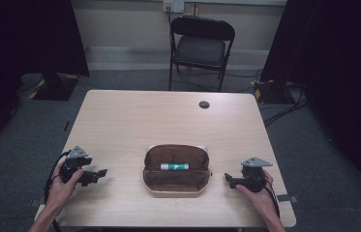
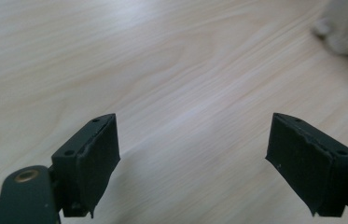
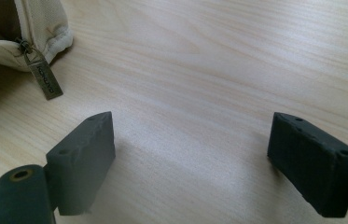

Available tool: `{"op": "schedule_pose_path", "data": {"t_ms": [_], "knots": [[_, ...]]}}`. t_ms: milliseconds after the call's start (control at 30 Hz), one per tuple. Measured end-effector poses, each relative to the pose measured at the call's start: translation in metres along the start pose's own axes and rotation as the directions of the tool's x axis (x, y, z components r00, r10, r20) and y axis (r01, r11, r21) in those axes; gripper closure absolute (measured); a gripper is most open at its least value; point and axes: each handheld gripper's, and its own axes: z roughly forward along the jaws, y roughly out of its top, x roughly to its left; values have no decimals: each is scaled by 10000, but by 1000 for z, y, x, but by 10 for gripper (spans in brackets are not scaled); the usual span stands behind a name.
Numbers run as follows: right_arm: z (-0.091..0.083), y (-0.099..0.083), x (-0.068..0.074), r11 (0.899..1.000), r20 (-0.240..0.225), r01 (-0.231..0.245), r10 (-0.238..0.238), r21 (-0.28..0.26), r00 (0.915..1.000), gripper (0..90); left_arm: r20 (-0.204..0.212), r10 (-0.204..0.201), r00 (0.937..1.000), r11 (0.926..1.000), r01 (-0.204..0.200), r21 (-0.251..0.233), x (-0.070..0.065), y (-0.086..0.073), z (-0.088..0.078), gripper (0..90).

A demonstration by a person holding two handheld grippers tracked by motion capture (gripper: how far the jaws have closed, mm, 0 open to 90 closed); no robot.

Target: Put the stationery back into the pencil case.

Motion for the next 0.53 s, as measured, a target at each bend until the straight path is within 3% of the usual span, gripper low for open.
{"op": "schedule_pose_path", "data": {"t_ms": [33,200,267,367,433,533], "knots": [[0,0,0,10000,0,0,0,0,10000,140,0,0,10000,10000,0,0,0,0,0,168],[0,0,0,10000,-8,-1,1,1,10000,140,-937,-407,9948,9988,429,217,12,-8,6,169],[0,0,0,10000,-17,19,-19,-10,10000,140,-1252,-338,9915,9993,352,89,13,-10,9,149],[0,0,0,10000,-18,21,-21,-15,10000,139,-1293,-379,9909,9992,361,-165,14,-12,10,140],[1,0,0,10000,5,17,-17,-7,10000,139,-1404,-580,9884,9975,515,-493,14,-14,14,59],[1,0,0,10000,15,20,-20,-7,10000,137,-1476,-557,9875,9976,490,-489,14,-15,15,42]]}}
